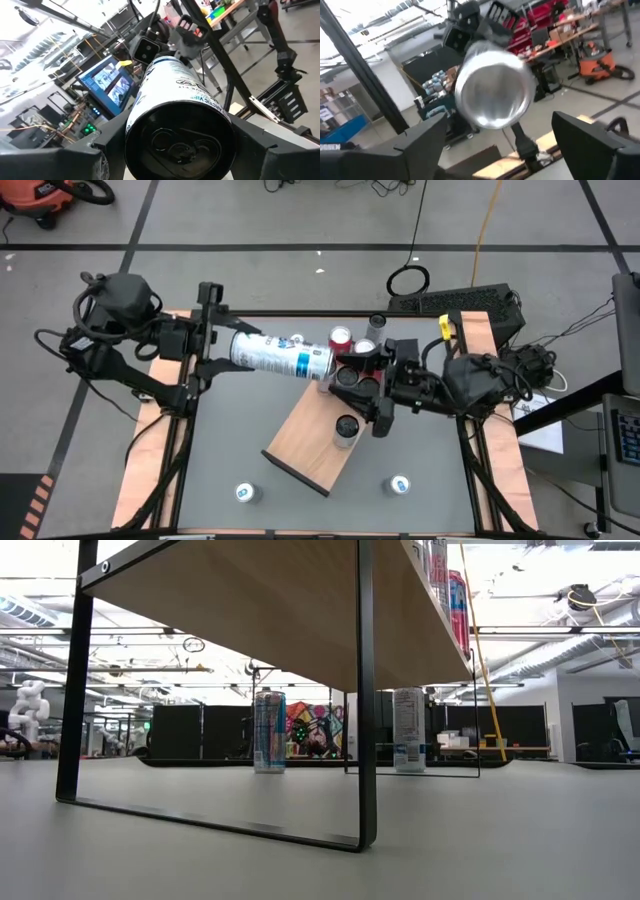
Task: Place canned beverage on shelf
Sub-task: Put the white blue soda can on the shelf aligned with the other white blue soda cans
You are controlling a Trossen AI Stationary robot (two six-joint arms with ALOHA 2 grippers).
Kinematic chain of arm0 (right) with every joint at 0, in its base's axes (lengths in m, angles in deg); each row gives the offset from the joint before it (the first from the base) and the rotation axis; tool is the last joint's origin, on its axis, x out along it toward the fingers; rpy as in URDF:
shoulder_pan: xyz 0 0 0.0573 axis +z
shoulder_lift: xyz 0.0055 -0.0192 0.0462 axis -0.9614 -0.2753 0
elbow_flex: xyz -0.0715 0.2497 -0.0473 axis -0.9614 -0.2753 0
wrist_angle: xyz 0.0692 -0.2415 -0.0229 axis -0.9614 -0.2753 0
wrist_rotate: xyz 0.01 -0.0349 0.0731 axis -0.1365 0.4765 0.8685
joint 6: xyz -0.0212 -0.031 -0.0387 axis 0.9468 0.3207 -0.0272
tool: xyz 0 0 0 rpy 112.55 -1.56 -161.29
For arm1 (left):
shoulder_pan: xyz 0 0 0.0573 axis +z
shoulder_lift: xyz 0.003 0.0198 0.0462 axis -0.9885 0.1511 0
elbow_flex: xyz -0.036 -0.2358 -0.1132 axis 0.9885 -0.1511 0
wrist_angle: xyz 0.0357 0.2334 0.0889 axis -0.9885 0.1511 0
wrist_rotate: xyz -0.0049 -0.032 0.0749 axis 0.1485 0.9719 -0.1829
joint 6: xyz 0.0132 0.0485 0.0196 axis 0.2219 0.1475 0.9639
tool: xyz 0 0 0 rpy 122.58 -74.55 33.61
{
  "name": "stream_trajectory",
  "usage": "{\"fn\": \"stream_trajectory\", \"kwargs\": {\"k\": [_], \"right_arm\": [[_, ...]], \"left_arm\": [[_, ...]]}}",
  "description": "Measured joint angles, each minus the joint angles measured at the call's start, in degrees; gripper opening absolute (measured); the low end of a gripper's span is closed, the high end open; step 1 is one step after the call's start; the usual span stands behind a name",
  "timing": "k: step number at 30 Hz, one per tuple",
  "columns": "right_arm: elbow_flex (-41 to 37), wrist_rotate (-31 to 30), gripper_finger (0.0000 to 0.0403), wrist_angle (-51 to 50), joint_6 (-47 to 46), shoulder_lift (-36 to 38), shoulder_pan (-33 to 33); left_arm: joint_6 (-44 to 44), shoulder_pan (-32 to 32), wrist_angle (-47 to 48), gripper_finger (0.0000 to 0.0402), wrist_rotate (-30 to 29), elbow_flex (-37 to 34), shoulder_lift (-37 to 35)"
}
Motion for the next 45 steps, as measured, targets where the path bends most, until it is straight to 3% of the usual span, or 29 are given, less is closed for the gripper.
{"fn": "stream_trajectory", "kwargs": {"k": [10,27,35,45], "right_arm": [[0.0,2.49,0.0377,-2.32,-7.15,-0.04,-0.1],[0.0,3.45,0.0372,-3.12,-7.7,-0.04,-1.17],[0.0,8.06,0.0325,-4.35,-10.19,-0.04,-1.29],[0.0,8.36,0.0247,-4.56,-9.17,-0.09,-1.29]], "left_arm": [[0.42,-1.13,1.12,0.0251,1.04,-0.04,0.69],[0.39,-4.22,-0.34,0.0251,0.08,-0.02,4.86],[1.39,-4.25,-1.32,0.0251,-0.62,-0.02,5.77],[1.97,-4.22,-2.05,0.0251,-2.27,-0.02,5.75]]}}
